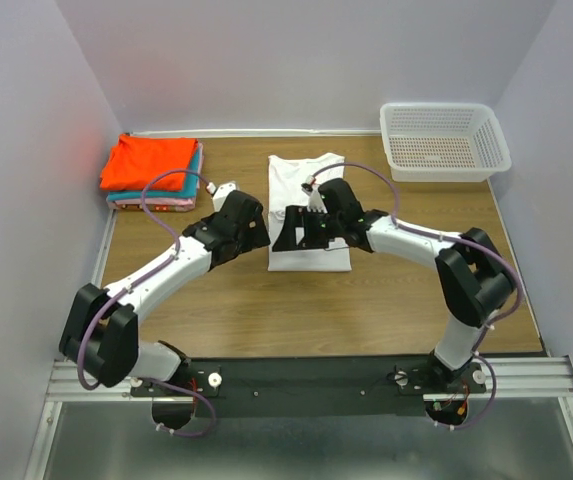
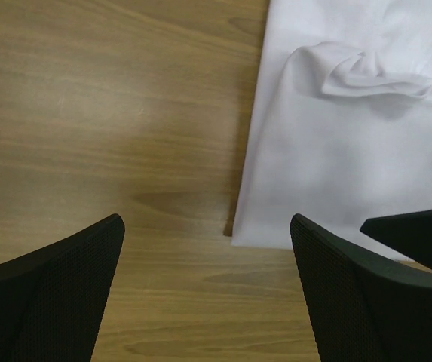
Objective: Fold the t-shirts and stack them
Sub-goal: Fold the tshirt
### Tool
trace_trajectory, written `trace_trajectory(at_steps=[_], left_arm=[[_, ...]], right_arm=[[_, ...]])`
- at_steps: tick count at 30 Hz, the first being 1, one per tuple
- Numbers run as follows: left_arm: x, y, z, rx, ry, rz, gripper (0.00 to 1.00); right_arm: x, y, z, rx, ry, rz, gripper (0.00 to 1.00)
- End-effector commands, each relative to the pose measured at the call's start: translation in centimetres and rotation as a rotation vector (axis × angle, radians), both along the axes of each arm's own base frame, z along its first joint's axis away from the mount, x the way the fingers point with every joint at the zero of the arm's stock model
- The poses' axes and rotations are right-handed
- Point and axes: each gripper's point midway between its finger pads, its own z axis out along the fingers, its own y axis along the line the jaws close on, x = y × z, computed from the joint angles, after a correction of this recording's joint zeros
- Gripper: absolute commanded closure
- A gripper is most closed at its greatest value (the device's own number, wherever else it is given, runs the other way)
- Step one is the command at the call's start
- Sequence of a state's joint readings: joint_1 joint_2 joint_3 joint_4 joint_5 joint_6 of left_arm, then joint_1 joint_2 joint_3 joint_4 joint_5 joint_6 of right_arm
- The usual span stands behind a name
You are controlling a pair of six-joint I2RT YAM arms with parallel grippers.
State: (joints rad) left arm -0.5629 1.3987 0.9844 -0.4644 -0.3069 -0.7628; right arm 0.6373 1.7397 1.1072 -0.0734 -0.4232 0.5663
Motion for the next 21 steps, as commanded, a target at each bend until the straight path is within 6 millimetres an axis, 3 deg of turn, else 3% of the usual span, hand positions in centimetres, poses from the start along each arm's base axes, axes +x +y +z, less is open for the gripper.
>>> trace_trajectory(at_steps=[1,2,3,6,7,8,11,13,21], left_arm=[[-1.9,2.2,-0.3,-0.009,-0.008,0.091,0.02],[-2.9,2.7,-1.5,-0.002,0.020,0.092,0.02],[-3.2,2.9,-1.7,-0.010,0.021,0.105,0.02],[-4.4,3.5,-2.1,-0.019,0.029,0.118,0.02],[-4.5,3.4,-2.0,-0.032,0.024,0.113,0.02],[-4.9,3.5,-2.2,-0.032,0.031,0.108,0.02],[-5.2,3.7,-2.6,-0.031,0.039,0.108,0.02],[-5.6,3.9,-3.0,-0.020,0.051,0.106,0.02],[-6.5,3.0,-4.1,-0.057,0.079,0.043,0.02]], right_arm=[[1.3,3.7,1.8,0.100,-0.057,0.089,0.00],[1.5,4.2,1.7,0.103,-0.059,0.094,0.00],[1.9,4.5,0.7,0.095,-0.039,0.092,0.00],[3.7,5.9,1.3,0.113,-0.073,0.089,0.00],[4.2,6.1,0.1,0.099,-0.064,0.089,0.00],[5.2,6.8,1.1,0.112,-0.093,0.083,0.00],[7.9,7.6,0.6,0.091,-0.139,0.046,0.00],[9.3,7.7,-1.0,0.066,-0.133,0.014,0.00],[15.2,6.0,-4.2,0.011,-0.153,-0.111,0.00]])
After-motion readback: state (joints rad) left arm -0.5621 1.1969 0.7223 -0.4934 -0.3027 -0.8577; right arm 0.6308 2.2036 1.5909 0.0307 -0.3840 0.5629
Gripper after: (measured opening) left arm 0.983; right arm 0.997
